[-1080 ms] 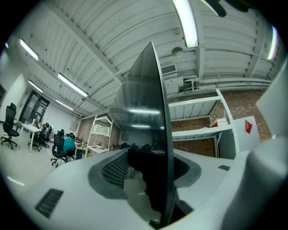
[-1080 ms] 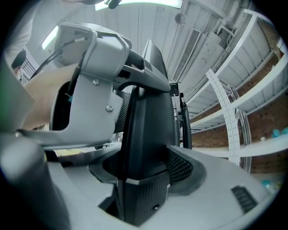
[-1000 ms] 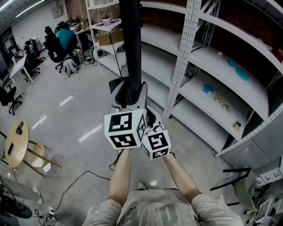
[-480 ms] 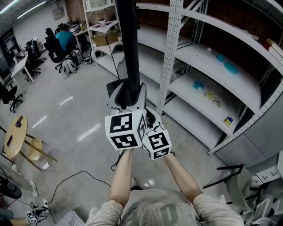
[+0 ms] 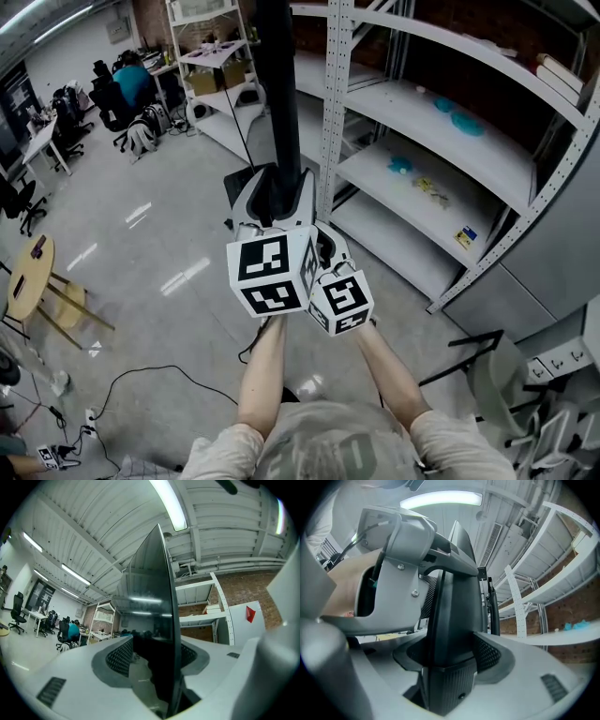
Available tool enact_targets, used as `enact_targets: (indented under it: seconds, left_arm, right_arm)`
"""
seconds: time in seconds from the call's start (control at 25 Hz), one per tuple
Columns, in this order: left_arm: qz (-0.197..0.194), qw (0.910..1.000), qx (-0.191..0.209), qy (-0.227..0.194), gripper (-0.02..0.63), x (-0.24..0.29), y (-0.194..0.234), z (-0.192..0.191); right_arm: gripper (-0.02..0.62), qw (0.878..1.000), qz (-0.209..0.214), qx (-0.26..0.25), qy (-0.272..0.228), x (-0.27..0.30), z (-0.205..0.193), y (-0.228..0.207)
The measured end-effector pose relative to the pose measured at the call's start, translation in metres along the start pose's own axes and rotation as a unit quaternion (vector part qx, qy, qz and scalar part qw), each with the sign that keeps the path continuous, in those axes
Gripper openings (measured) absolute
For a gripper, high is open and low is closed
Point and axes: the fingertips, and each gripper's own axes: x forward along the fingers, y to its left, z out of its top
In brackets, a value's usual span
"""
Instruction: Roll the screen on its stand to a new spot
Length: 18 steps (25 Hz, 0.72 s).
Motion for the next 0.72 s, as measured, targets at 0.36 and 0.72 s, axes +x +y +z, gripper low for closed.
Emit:
enact_targets:
  seconds: [0.36, 0.72]
  left_arm:
    - [-0.021, 0.9998, -0.001, 0.001, 0.25, -0.041, -0.071, 0.002]
    - [-0.037, 0.999, 0.014, 0.02, 0.252, -0.052, -0.107, -0.002]
  right_arm:
    - [0.267, 1.0, -0.015, -0.004, 0.001, -0.079, 0.016, -0.001]
    - [0.265, 0.999, -0.032, -0.006, 0.026, -0.114, 0.016, -0.012]
